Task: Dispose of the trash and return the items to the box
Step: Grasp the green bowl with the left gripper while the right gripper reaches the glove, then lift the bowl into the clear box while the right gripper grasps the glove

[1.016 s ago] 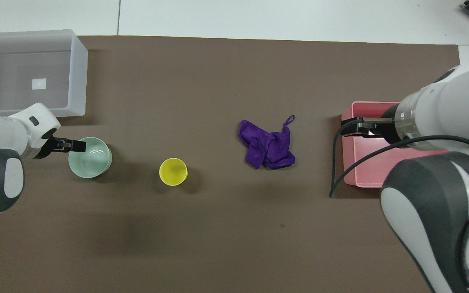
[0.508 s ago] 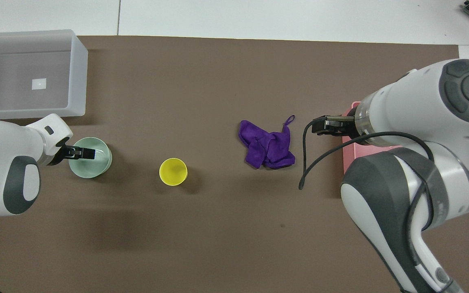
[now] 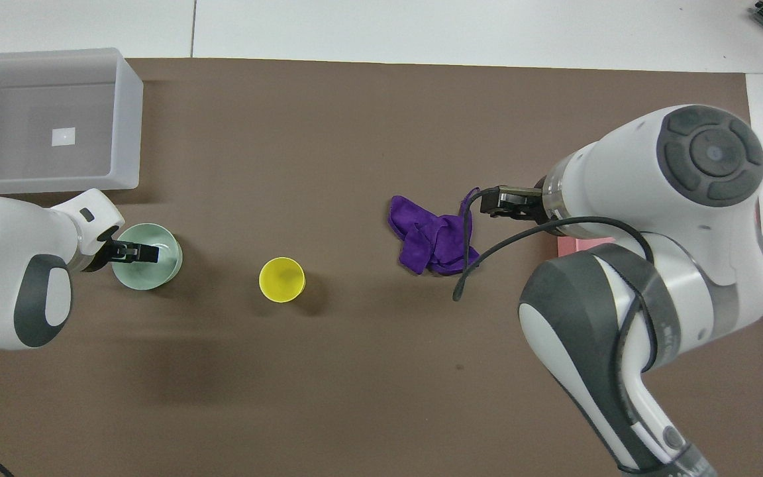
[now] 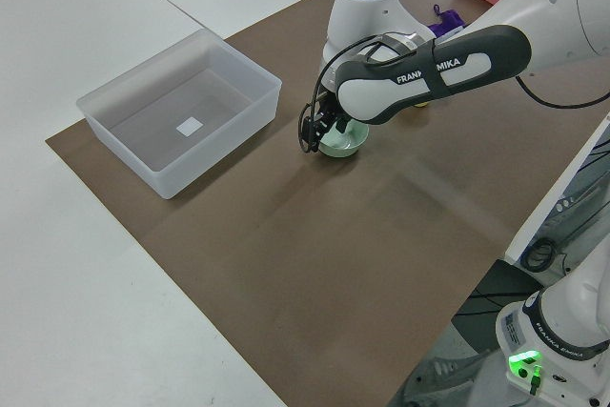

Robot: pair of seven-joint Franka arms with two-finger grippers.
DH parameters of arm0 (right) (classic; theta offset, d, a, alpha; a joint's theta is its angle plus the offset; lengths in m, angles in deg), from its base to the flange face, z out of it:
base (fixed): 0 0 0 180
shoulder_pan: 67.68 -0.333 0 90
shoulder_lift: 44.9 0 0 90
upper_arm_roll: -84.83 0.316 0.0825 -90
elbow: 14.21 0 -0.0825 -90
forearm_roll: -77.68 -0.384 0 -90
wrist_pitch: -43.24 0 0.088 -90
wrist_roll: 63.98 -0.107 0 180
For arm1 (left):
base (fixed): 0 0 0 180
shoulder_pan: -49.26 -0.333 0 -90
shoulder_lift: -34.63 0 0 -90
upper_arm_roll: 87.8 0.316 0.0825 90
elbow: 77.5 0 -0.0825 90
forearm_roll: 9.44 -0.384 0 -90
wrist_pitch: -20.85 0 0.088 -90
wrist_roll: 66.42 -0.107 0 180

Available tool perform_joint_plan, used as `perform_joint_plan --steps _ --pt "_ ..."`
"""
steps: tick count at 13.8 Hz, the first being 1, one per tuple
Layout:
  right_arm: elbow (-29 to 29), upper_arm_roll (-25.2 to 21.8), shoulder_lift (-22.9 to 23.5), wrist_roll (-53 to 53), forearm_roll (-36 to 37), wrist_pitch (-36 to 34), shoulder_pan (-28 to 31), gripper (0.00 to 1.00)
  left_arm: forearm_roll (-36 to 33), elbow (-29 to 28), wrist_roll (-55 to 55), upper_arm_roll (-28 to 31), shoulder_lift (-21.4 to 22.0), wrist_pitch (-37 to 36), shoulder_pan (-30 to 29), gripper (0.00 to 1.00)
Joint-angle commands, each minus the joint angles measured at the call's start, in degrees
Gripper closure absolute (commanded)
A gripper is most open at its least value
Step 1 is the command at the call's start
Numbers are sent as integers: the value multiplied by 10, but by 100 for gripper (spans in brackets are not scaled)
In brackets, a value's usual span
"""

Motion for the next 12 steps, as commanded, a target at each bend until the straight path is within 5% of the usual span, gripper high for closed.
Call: perform_joint_plan --steps 1,4,12 --pt "4 1 22 -13 5 25 -18 0 6 -3 0 -6 2 6 -12 100" --pt "4 1 52 -15 5 56 -43 0 6 8 -4 -6 5 -9 -11 100" --pt "32 1 106 -26 5 153 -70 0 6 175 -7 -3 0 -171 -17 100"
